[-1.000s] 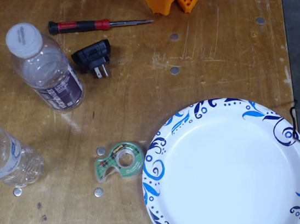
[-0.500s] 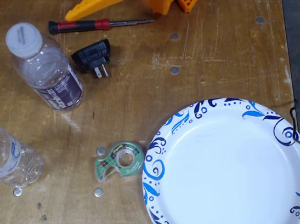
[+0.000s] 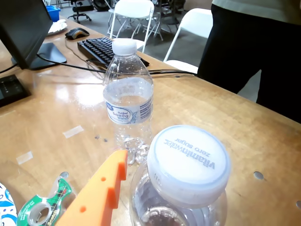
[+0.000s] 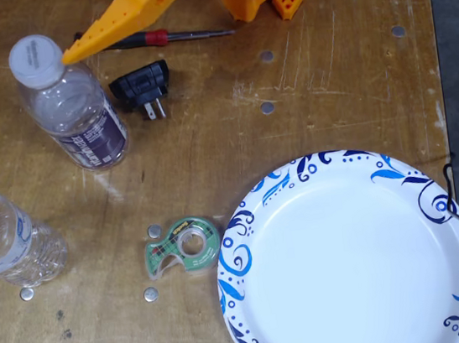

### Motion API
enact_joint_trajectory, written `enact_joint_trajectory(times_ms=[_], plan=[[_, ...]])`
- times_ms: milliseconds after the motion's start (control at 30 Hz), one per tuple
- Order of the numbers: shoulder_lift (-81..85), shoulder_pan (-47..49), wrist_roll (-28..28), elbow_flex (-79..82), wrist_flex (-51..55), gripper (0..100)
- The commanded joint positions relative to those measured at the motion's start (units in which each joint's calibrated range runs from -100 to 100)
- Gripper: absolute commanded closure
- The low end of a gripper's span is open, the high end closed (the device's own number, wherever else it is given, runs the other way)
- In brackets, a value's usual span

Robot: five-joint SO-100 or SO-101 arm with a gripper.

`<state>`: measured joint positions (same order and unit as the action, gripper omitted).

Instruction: Move the bottles to the plate

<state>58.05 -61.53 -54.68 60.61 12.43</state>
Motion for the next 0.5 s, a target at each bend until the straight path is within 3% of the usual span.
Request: enact_joint_trajectory(times_ms=[0, 467], plan=[[-1.6, 0.5, -0.4, -3.6, -2.4, 56], [-11.0, 0.7, -0.3, -3.8, -13.6, 56]])
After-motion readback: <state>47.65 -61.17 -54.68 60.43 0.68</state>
